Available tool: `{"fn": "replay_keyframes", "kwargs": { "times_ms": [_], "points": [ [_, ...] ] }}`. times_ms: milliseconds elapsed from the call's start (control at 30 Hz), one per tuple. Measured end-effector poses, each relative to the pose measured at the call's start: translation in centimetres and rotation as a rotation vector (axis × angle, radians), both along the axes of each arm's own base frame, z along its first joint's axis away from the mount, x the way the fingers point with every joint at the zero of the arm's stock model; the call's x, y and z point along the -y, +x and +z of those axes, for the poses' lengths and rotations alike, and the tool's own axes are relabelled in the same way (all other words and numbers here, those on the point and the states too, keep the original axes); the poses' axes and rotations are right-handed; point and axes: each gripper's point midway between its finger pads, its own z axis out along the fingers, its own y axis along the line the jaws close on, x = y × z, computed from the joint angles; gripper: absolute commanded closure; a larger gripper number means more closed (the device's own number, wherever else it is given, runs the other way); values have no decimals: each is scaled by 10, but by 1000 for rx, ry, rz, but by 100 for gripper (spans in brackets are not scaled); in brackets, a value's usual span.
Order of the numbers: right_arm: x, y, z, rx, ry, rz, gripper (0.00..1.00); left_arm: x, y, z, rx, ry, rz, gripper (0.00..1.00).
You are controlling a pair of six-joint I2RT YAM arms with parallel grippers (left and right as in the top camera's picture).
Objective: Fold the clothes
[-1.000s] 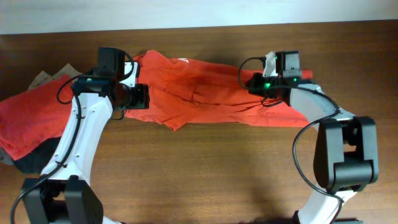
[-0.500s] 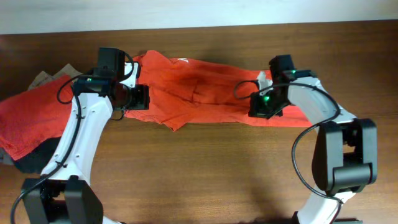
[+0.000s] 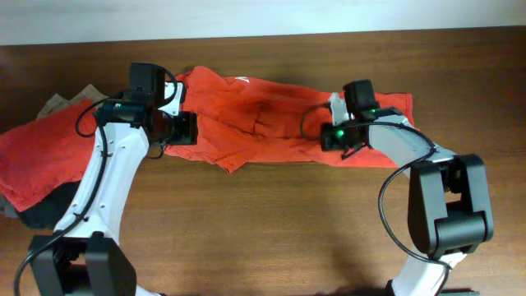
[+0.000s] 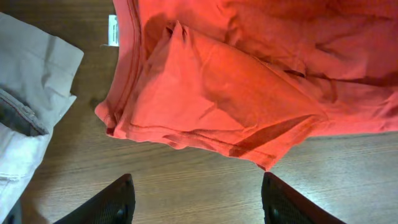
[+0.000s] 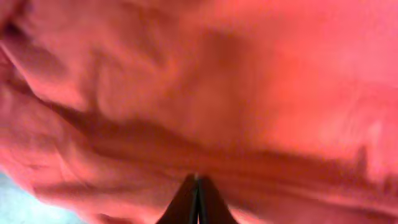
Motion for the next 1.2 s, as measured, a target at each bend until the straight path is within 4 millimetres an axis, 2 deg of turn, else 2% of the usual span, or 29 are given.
{"fn": "replay_keyframes", "kwargs": {
  "times_ms": [133, 200, 267, 400, 500, 533, 633, 700, 767, 800, 833, 867, 900, 933, 967, 1000, 1200],
  "points": [
    [-4, 29, 15, 139, 18, 4, 96, 0, 0, 0, 0, 0, 0, 35],
    [-5, 31, 17, 146, 23, 6, 96, 0, 0, 0, 0, 0, 0, 35],
    [-6, 23, 16, 101, 30, 12, 95, 0, 0, 0, 0, 0, 0, 34],
    [-7, 0, 17, -28, 31, 28, 85, 1, -4, -1, -16, -1, -15, 34],
    [-6, -15, 25, -109, 20, 55, 73, 5, -10, -3, -33, 1, -60, 34],
    [-6, -21, 28, -136, 18, 60, 64, 7, -10, -3, -33, 3, -75, 34],
    [-5, -37, 35, -219, 17, 51, 64, 12, -11, -3, -26, 9, -111, 34],
    [-3, -48, 37, -288, 22, -5, 64, 14, -10, -3, -23, 12, -124, 34],
    [-3, -56, 36, -366, 39, -118, 76, 14, -8, -2, -12, 14, -132, 34],
    [-3, -56, 36, -392, 51, -184, 71, 15, -7, -1, -5, 15, -135, 34],
    [-3, -55, 36, -407, 61, -229, 72, 15, -5, -1, 2, 16, -135, 34],
    [-4, -54, 36, -421, 72, -277, 79, 15, -4, 0, 9, 16, -136, 34],
    [-4, -53, 36, -431, 83, -321, 80, 15, -3, 0, 13, 16, -137, 34],
    [-4, -52, 36, -445, 92, -367, 79, 15, -2, 1, 16, 16, -138, 34],
    [-4, -52, 36, -462, 102, -412, 66, 15, -2, 1, 16, 16, -138, 33],
    [-4, -52, 36, -485, 114, -475, 64, 15, -2, 1, 16, 16, -138, 33],
    [4, -42, 34, -496, 122, -695, 61, 15, -2, 1, 16, 16, -138, 33]
  ]
}}
